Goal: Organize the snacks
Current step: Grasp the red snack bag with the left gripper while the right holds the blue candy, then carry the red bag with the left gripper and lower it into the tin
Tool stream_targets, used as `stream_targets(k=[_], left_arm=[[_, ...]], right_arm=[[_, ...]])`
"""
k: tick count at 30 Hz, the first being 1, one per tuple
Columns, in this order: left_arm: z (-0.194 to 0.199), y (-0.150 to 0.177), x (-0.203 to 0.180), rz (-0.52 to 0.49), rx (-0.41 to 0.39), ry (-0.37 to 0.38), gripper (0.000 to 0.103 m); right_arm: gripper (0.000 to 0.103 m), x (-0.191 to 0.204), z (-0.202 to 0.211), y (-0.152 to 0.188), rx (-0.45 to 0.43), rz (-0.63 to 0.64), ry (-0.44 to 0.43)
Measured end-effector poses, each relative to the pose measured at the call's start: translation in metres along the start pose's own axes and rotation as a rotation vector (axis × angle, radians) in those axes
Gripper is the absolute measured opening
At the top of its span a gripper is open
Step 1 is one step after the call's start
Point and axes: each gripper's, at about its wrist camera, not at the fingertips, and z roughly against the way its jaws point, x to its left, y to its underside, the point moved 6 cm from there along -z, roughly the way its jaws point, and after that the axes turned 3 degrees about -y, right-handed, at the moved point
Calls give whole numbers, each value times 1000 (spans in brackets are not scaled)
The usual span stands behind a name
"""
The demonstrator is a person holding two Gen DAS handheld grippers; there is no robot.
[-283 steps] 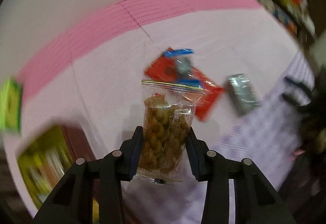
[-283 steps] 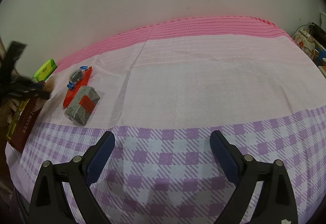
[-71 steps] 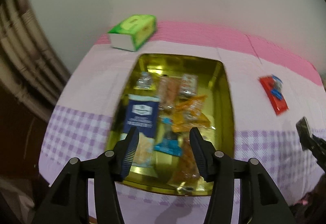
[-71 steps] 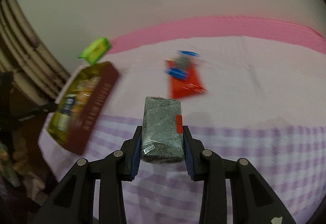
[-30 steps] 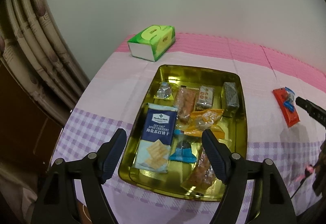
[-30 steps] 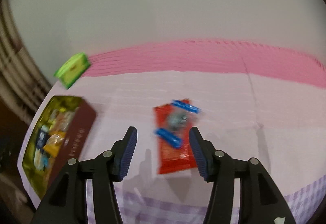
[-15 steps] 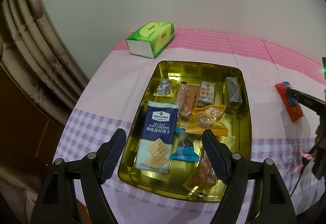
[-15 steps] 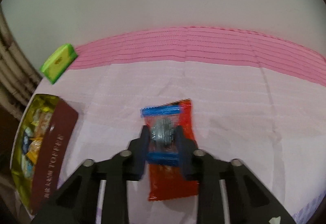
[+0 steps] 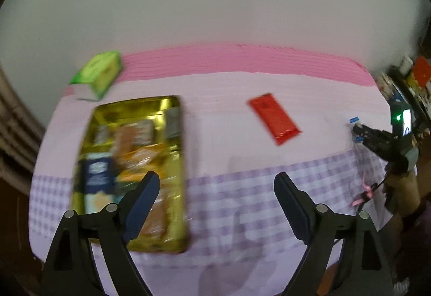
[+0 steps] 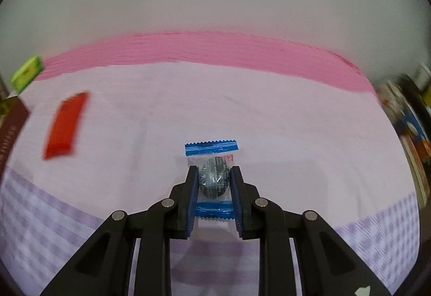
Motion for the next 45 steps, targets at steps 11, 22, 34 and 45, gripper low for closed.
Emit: stream_targets(k=[11,22,34,45], left_arm=[[-117,-71,-93,-65,178,95,87],[-200,-87,-104,60,312,-15,82],[-159,-53,-126,7,204,-1,45],[-52,-10,-79,23,107,-39,45]], right_arm=[[24,-23,-7,2,-45,-123,-112],[25,-32,-3,6,-61,-188,-201],[24,-31,-5,6,-58,-191,-193],[24,-23,-6,5,-46,-141,-128]])
